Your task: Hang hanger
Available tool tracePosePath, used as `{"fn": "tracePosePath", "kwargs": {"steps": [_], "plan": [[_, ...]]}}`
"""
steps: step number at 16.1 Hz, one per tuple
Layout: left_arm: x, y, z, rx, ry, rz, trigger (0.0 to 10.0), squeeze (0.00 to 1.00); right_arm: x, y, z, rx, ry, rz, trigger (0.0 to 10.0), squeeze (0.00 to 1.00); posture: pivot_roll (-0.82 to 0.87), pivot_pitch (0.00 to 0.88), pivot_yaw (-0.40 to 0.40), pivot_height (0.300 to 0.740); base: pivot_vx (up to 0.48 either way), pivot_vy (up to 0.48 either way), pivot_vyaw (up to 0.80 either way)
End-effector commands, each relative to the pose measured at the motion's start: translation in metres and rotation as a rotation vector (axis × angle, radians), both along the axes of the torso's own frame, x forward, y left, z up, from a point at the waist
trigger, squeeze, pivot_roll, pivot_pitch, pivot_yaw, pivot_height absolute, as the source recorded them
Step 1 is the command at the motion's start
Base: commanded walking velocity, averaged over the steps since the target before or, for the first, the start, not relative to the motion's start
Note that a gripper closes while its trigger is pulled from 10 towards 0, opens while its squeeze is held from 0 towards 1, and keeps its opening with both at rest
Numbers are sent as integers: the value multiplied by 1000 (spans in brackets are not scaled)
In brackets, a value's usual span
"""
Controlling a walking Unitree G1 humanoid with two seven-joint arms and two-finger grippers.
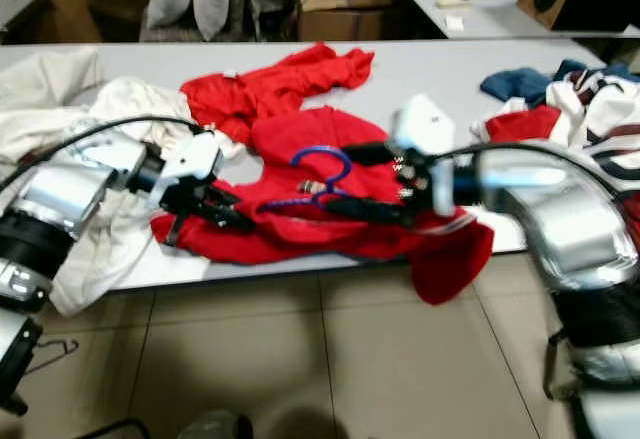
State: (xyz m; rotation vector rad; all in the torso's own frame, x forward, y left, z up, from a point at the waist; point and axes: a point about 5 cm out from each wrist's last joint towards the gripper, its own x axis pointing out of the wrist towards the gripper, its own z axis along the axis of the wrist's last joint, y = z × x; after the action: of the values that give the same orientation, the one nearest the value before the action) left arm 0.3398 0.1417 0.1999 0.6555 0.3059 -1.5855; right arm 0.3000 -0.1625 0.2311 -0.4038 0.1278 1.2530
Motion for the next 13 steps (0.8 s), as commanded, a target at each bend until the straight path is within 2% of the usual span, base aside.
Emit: {"fn": "tracePosePath", "kwargs": {"steps": [1, 2, 3, 4, 10, 13], "plan": [[2, -7, 16, 0, -61, -37, 0, 0, 7, 2, 1, -17, -15, -7, 10000, 0, 68, 0, 1, 740, 0, 0, 0], [1, -8, 17, 0, -61, -43, 0, 0, 10, 2, 0, -23, -11, -11, 10000, 0, 69, 0, 3, 740, 0, 0, 0], [1, -9, 18, 0, -61, -47, 0, 0, 11, 2, 0, -25, -4, -12, 3961, 0, 70, 0, 2, 740, 0, 0, 0], [1, -10, 20, -1, -62, -48, 0, 0, 12, 2, 1, -28, 11, 1, 0, 0, 70, 0, 2, 740, 0, 0, 0], [4, -12, 21, -13, -79, -38, 0, 0, 7, 5, -3, -40, 83, 105, 0, 0, 68, 0, 3, 740, 0, 0, 0], [5, -12, 21, -19, -76, -25, 0, 0, 5, 3, -4, -48, 102, 115, 0, 0, 65, 0, 5, 740, 0, 0, 0]]}}
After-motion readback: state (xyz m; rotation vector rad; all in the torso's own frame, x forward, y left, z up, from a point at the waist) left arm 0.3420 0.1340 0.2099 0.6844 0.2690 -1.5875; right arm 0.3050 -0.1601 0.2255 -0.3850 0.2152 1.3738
